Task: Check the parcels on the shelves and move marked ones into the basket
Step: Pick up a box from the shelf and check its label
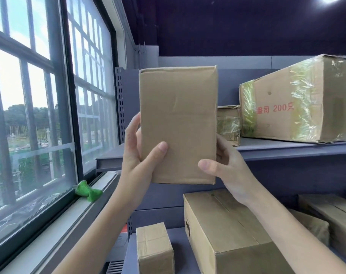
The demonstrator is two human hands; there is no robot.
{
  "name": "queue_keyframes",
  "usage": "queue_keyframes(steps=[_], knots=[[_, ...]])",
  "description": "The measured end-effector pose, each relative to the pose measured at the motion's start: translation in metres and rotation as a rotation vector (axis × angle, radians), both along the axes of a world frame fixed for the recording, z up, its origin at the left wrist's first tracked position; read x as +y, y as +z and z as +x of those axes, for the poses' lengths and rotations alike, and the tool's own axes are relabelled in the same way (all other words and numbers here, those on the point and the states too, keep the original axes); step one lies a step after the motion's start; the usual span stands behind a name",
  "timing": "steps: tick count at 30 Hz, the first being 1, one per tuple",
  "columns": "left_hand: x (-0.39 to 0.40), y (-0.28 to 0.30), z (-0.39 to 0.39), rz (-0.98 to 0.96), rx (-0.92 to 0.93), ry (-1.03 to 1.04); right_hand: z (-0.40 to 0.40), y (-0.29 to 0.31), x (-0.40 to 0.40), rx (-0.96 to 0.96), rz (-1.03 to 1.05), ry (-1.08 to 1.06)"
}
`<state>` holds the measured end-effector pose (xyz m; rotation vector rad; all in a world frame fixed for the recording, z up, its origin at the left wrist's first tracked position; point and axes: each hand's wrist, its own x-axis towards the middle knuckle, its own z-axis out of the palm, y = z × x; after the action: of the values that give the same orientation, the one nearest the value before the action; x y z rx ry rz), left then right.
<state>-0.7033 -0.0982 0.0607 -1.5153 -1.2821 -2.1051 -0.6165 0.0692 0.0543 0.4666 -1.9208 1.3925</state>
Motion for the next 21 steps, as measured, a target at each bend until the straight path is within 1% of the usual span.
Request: queue_keyframes(steps=[2,5,9,10,13,14,15,16,19,20,21], knots=[[-0.003,0.006,0.0,-0.021,0.009,-0.038,0.002,-0.006,0.005,0.018,0.007,-0.028],[-0.012,0.021,0.003,-0.079,-0.018,-0.134,0.009,-0.011,0.013,0.036,0.11,-0.095],[-0.027,0.038,0.009,-0.189,-0.031,-0.364,0.018,-0.005,0.023,0.031,0.214,-0.234],[-0.03,0.041,0.012,-0.207,-0.046,-0.393,0.02,-0.001,0.023,0.03,0.25,-0.292],[-0.03,0.043,0.014,-0.216,-0.063,-0.322,0.02,0.007,0.018,0.078,0.362,-0.491],[-0.028,0.042,0.015,-0.214,-0.043,-0.293,0.019,0.009,0.016,0.109,0.377,-0.541],[-0.026,0.039,0.016,-0.21,-0.02,-0.267,0.019,0.012,0.016,0.118,0.38,-0.544],[-0.025,0.036,0.016,-0.2,-0.008,-0.242,0.02,0.013,0.016,0.092,0.357,-0.466],[-0.027,0.027,0.014,-0.146,0.005,-0.188,0.037,0.023,0.016,-0.08,0.261,-0.026],[-0.029,0.025,0.013,-0.139,0.036,-0.176,0.043,0.026,0.012,-0.106,0.258,0.073],[-0.031,0.023,0.013,-0.142,0.078,-0.16,0.048,0.028,0.007,-0.11,0.261,0.121]])
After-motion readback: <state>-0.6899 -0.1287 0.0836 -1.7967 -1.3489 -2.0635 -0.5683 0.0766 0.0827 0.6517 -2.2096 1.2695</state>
